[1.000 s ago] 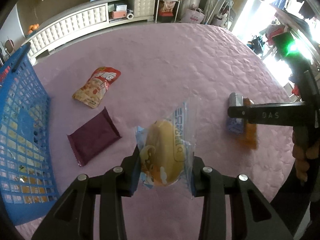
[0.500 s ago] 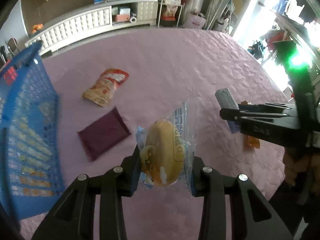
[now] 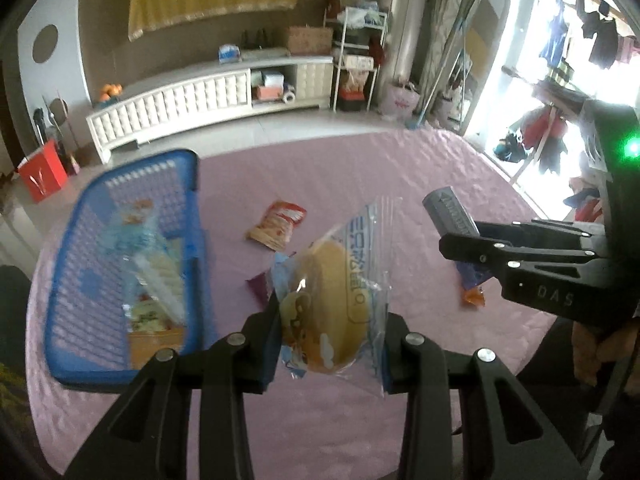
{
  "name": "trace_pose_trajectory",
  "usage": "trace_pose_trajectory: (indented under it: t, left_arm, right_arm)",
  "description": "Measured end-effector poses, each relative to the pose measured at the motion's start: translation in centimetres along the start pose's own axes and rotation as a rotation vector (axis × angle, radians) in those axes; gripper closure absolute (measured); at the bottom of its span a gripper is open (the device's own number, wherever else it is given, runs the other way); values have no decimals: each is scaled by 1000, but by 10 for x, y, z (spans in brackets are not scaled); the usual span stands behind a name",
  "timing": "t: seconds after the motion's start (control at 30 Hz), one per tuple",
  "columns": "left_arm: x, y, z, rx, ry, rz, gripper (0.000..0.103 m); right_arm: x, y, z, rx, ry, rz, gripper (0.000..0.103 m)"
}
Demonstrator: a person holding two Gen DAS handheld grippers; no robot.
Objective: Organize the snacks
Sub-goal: 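Carry the cake pack and gum pack over the basket with both tools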
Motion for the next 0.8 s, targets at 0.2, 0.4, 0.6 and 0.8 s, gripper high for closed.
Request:
trace_pose_trajectory:
  t: [0.2, 0.4, 0.6, 0.8]
  left_arm:
    - [33, -12, -39, -22, 44, -3, 67]
    - [82, -25, -66, -17, 136, -20, 67]
    - [130, -34, -81, -25, 189, -92, 67]
    - [167, -37, -73, -5, 217, -128, 67]
  right_arm:
    - [45, 10, -1, -25, 61, -56, 65]
    - [84, 12, 10, 9, 129, -112, 65]
    - [115, 27, 36, 56, 176, -153, 65]
    - [146, 41, 73, 95, 180, -183, 65]
Point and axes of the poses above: each gripper's, at about its wrist camera, not at the fingertips, and z roughly the way its jaws point, x to its left, y to its top, the point moved 9 cm from there along z, roughly the way its jaws point, and after that the axes turned 11 degrees about z, right-handed, at the moved point
